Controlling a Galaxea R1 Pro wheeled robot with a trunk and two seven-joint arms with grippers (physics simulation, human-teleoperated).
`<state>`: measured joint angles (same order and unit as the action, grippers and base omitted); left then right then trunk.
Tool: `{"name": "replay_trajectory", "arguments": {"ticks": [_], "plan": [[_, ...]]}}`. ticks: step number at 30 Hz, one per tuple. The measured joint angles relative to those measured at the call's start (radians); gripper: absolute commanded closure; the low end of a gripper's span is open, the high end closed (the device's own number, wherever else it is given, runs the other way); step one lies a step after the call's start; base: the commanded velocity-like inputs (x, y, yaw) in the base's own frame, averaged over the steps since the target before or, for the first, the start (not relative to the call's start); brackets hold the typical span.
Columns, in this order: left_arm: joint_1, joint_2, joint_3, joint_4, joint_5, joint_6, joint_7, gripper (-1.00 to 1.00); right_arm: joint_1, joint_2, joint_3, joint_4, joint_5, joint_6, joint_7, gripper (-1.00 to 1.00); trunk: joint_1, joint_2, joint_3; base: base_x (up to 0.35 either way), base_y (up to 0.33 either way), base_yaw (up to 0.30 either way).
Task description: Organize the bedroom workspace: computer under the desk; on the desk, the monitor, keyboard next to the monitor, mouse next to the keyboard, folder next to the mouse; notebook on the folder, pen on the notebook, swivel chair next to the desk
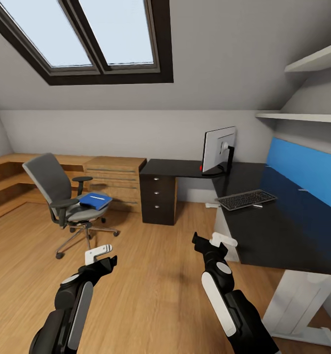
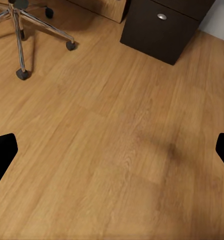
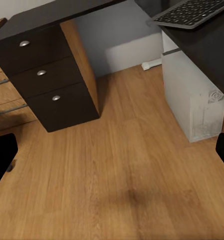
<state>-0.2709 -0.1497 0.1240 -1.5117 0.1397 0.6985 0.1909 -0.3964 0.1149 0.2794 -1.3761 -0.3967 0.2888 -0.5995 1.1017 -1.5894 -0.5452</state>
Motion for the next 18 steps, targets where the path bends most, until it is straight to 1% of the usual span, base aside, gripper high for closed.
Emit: {"name": "replay_trajectory", "arguments": {"ticks": [8,11,14,18], "plan": [[0.0,0.0,-0.006,0.003,-0.001,0.0,-0.005,-1.0,0.0,-0.001,0.0,0.0,0.001,0.0,-0.001,-1.0,0.0,0.0,0.0,0.0,0.0,-0.003],[0.0,0.0,-0.015,0.011,-0.003,-0.001,-0.008,-1.0,0.0,-0.001,0.0,0.0,0.001,-0.011,-0.001,-1.0,0.0,0.0,0.003,0.0,-0.005,-0.055],[0.0,0.0,-0.017,0.017,-0.004,-0.003,-0.008,-1.0,0.0,-0.001,0.0,0.0,0.001,-0.021,-0.002,-1.0,0.0,0.0,0.008,0.0,-0.136,-0.077],[0.0,0.0,-0.017,0.02,-0.004,-0.004,-0.008,-1.0,0.0,-0.001,0.0,0.0,0.001,-0.026,-0.004,-1.0,0.0,0.0,0.014,0.0,-0.24,-0.086]]}}
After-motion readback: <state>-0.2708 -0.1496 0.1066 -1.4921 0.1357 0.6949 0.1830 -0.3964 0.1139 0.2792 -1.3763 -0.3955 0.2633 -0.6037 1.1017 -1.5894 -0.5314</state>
